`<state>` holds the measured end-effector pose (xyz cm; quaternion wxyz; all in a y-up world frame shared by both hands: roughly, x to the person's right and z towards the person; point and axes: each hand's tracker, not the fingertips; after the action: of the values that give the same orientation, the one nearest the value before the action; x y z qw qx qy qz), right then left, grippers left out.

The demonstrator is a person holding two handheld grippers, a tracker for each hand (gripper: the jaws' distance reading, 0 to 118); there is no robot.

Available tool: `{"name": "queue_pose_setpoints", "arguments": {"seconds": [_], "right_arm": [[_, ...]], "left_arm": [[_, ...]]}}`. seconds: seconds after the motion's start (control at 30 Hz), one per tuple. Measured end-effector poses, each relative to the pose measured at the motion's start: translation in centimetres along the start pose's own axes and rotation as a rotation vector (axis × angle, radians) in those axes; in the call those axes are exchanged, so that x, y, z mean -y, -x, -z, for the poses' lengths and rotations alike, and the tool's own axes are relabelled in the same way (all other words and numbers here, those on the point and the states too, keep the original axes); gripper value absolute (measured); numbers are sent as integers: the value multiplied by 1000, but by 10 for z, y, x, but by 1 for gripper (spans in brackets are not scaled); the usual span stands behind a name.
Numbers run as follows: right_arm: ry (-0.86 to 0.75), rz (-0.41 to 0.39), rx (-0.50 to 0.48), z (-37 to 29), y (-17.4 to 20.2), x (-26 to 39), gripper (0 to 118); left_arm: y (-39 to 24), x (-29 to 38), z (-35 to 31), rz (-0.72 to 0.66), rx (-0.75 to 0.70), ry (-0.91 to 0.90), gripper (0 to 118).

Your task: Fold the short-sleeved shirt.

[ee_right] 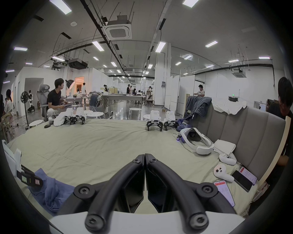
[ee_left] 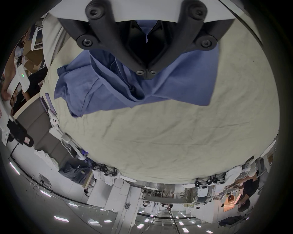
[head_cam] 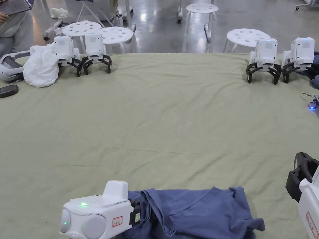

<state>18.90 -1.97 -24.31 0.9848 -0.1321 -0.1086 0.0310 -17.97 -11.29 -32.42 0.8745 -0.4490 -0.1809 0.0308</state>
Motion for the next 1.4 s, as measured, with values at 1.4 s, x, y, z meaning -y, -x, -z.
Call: {"name": "queue_pose_setpoints", "arguments": {"seconds": [1.4], "right_arm": [[7, 1, 19, -2, -13, 2, 4]], "left_arm": [[-64, 10, 23, 83, 67, 18, 0]]}}
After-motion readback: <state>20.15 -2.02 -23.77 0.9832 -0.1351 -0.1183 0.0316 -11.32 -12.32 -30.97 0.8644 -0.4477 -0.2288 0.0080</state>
